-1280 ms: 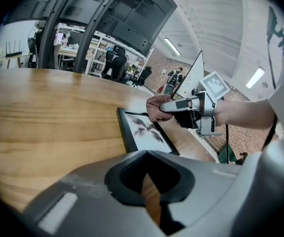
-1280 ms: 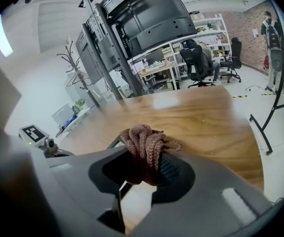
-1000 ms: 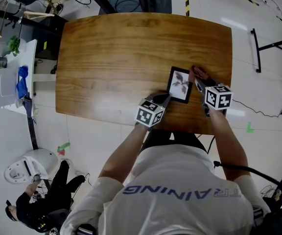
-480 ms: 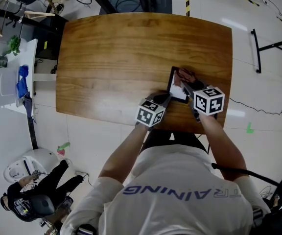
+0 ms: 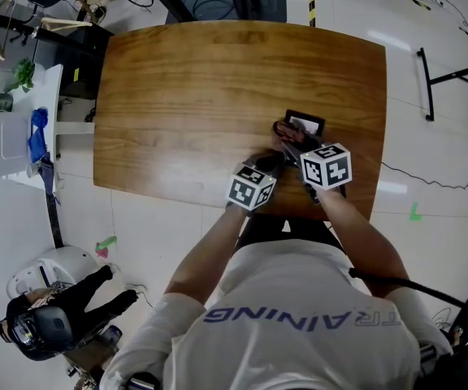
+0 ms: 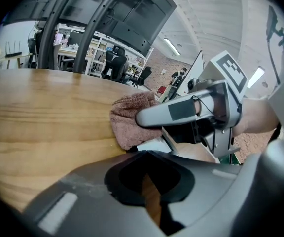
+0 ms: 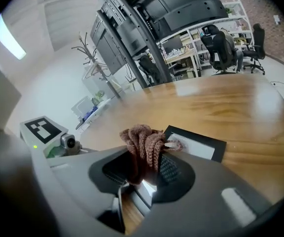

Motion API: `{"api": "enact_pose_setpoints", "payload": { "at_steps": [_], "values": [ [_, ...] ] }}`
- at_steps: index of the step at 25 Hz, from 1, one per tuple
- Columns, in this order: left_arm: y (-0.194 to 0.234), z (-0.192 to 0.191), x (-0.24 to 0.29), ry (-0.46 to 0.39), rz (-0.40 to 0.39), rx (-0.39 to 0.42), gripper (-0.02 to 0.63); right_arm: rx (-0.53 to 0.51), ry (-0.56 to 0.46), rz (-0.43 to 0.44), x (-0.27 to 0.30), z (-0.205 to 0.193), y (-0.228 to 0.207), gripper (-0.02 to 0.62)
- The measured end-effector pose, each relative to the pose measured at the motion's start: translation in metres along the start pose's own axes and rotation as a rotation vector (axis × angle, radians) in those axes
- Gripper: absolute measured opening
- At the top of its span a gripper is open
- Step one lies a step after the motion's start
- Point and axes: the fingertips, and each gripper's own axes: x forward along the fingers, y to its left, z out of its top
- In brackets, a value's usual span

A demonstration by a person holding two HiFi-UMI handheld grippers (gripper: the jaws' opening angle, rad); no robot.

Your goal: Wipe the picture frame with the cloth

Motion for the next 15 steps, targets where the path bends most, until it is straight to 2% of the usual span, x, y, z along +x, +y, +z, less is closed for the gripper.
{"api": "enact_pose_setpoints", "payload": {
  "at_steps": [8, 15],
  "values": [
    [0.001, 0.000, 0.000, 0.003, -0.007, -0.009, 0.006, 0.021, 0.016, -0.020, -0.011, -0.005, -0.012, 0.115],
    [0.001, 0.000, 0.002, 0.002, -0.004, -0.006, 0.006, 0.054, 0.026, -0.064, -0.034, -0.021, -0.040, 0.115]
  ]
}}
